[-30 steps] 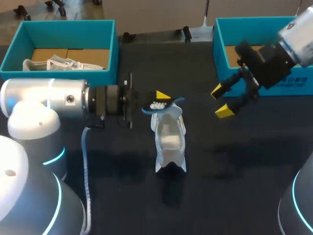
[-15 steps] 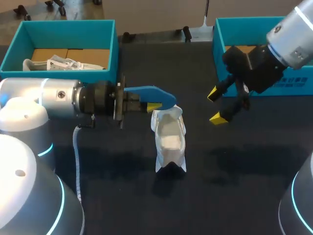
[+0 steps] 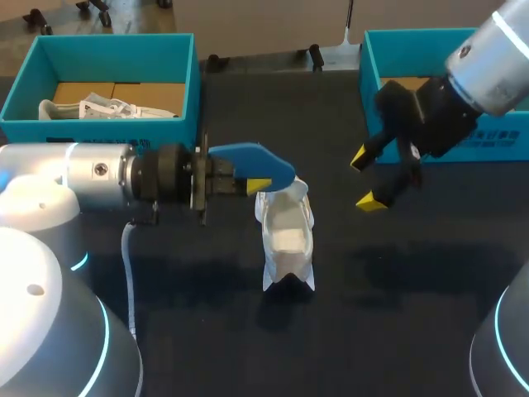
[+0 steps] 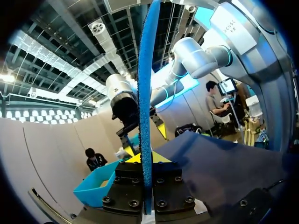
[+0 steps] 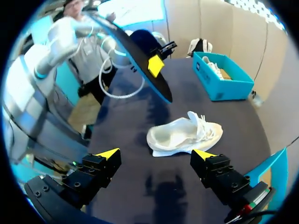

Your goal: Take the shoe out of the shoebox, open the shoe tongue, remove and reinsert the insole, then place the shoe into the shoebox

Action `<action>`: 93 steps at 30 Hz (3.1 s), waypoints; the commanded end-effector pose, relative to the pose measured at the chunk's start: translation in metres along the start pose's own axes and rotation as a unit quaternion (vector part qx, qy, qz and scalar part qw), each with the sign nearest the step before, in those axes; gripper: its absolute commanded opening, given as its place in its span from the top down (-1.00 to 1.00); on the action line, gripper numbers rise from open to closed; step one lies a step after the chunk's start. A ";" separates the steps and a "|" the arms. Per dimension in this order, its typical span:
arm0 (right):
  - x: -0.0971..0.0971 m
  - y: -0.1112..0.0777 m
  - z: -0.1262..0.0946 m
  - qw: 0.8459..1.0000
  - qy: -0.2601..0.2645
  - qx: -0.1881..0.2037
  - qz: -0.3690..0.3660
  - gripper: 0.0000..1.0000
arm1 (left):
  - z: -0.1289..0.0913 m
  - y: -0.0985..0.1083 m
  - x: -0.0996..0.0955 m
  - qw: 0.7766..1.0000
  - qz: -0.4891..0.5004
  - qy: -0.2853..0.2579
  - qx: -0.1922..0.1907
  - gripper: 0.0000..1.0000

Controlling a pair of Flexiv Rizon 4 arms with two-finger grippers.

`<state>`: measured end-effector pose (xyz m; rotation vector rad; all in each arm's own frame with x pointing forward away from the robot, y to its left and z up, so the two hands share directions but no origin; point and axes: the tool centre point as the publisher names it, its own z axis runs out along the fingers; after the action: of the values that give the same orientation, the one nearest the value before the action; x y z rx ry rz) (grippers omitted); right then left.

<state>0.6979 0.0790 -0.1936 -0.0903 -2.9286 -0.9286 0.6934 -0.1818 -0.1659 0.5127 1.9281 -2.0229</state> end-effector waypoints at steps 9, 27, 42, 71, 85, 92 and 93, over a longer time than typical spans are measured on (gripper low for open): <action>-0.016 -0.004 0.032 0.991 -0.054 0.044 -0.113 -1.00 | -0.006 0.001 0.013 0.999 -0.004 -0.031 -0.013 1.00; -0.036 -0.031 0.092 0.979 -0.059 0.030 -0.193 -1.00 | -0.005 0.037 0.024 0.998 -0.013 -0.059 -0.016 1.00; -0.048 -0.049 0.124 0.973 -0.066 0.015 -0.221 -1.00 | -0.001 0.051 0.032 0.996 -0.011 -0.079 -0.028 1.00; -0.053 -0.051 0.134 0.976 -0.084 0.003 -0.199 -1.00 | 0.020 0.076 0.045 0.997 -0.007 -0.070 -0.044 1.00; -0.053 -0.051 0.134 0.976 -0.084 0.003 -0.199 -1.00 | 0.026 0.100 0.051 0.997 0.026 -0.054 -0.050 1.00; -0.053 -0.051 0.134 0.976 -0.084 0.003 -0.199 -1.00 | 0.031 0.111 0.052 0.997 0.022 -0.057 -0.051 1.00; -0.053 -0.051 0.134 0.976 -0.084 0.003 -0.199 -1.00 | 0.031 0.112 0.052 0.997 0.022 -0.056 -0.052 1.00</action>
<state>0.7407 0.1124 -0.3354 0.4542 -3.1680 -0.9986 0.6937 -0.2104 -0.2831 0.4043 1.9278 -1.8720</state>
